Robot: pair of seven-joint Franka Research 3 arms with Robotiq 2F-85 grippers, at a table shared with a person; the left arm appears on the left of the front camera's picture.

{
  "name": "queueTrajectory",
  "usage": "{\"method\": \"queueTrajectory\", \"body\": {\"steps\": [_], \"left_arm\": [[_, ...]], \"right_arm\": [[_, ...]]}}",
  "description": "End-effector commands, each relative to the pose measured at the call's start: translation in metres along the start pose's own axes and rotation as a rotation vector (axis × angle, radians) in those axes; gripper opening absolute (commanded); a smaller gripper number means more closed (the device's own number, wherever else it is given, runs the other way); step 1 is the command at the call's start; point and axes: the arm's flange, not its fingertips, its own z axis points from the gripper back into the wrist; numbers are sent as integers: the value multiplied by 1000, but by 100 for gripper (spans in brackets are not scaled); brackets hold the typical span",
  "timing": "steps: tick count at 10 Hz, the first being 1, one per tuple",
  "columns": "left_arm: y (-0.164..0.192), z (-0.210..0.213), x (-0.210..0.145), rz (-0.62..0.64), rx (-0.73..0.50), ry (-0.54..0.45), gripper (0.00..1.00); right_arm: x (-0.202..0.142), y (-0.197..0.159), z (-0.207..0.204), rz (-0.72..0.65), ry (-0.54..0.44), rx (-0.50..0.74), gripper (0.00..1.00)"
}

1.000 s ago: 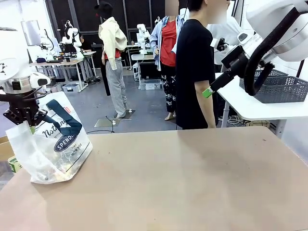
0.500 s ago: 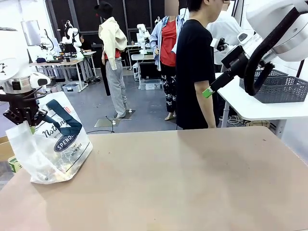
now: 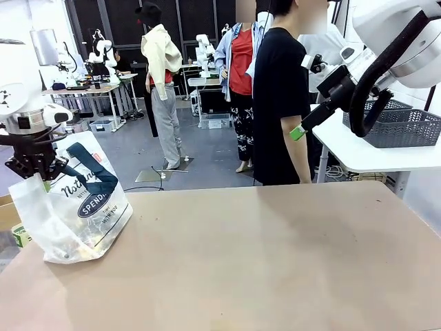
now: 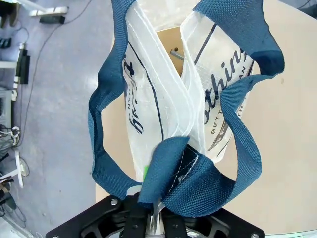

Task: Transfer purchased items from the store into the shopping bag.
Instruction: Move the Reusable shopping bag to the right side of the table.

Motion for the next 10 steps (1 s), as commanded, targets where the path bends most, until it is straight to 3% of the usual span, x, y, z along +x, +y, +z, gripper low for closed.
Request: {"method": "queueTrajectory", "body": {"steps": [1, 4, 5, 10], "left_arm": [[4, 8, -1, 21, 4, -5, 37], [7, 24, -1, 15, -3, -23, 96], [9, 28, 0, 9, -2, -29, 100], [16, 62, 0, -38, -62, -71, 100]], "right_arm": [[1, 1, -1, -4, 1, -9, 100], [1, 1, -1, -4, 1, -9, 100], [1, 1, -1, -4, 1, -9, 100], [1, 1, -1, -4, 1, -9, 100]]}}
